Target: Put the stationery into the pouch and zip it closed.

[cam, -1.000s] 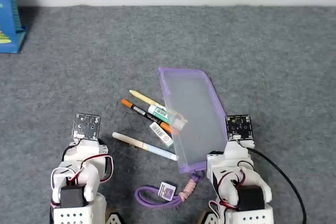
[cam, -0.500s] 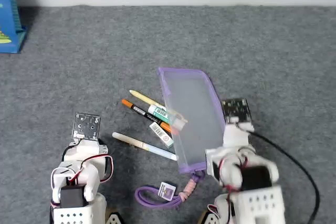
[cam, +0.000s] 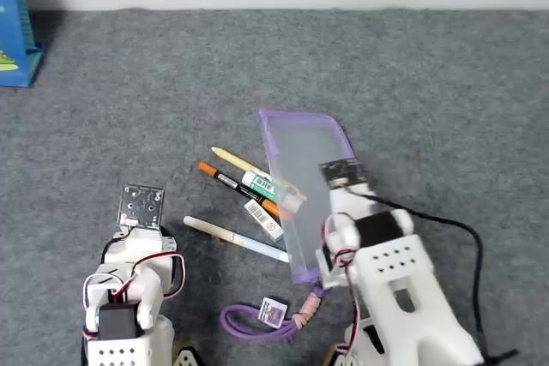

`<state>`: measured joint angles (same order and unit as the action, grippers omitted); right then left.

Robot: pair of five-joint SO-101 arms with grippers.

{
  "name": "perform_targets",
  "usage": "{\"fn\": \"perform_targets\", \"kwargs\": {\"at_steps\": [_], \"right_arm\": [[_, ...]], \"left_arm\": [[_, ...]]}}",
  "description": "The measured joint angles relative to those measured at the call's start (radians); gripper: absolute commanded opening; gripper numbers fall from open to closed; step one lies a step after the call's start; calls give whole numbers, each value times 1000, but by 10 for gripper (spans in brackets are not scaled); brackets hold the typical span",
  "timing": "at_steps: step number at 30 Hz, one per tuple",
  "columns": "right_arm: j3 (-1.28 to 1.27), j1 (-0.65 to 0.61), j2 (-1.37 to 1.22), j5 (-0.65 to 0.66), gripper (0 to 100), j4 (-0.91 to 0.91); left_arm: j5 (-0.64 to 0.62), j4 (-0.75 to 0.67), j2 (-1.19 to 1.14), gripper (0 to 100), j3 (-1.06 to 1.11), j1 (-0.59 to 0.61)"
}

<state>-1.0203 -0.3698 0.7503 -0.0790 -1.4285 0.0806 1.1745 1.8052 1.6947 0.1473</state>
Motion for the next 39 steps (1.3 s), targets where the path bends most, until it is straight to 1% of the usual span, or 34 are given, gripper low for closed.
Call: {"fn": "perform_targets", "kwargs": {"at_steps": [3, 11, 16, 18, 21, 24, 29, 32, 36, 39], "right_arm": [[0, -46, -17, 0, 8, 55], [-35, -52, -81, 0, 8, 334], [-35, 34, -95, 0, 9, 562], [-35, 60, -95, 0, 9, 605], [-35, 55, -95, 0, 9, 580], [-35, 6, -95, -6, 9, 482], [57, -87, -95, -115, 20, 287], [100, -167, -95, -157, 93, 222], [106, -264, -95, -229, 208, 198], [106, -324, -95, -275, 220, 172]], "left_arm": [[0, 0, 0, 14, 0, 0], [0, 0, 0, 14, 0, 0], [0, 0, 0, 14, 0, 0], [0, 0, 0, 14, 0, 0], [0, 0, 0, 14, 0, 0], [0, 0, 0, 14, 0, 0], [0, 0, 0, 14, 0, 0], [0, 0, 0, 14, 0, 0], [0, 0, 0, 14, 0, 0], [0, 0, 0, 14, 0, 0]]}}
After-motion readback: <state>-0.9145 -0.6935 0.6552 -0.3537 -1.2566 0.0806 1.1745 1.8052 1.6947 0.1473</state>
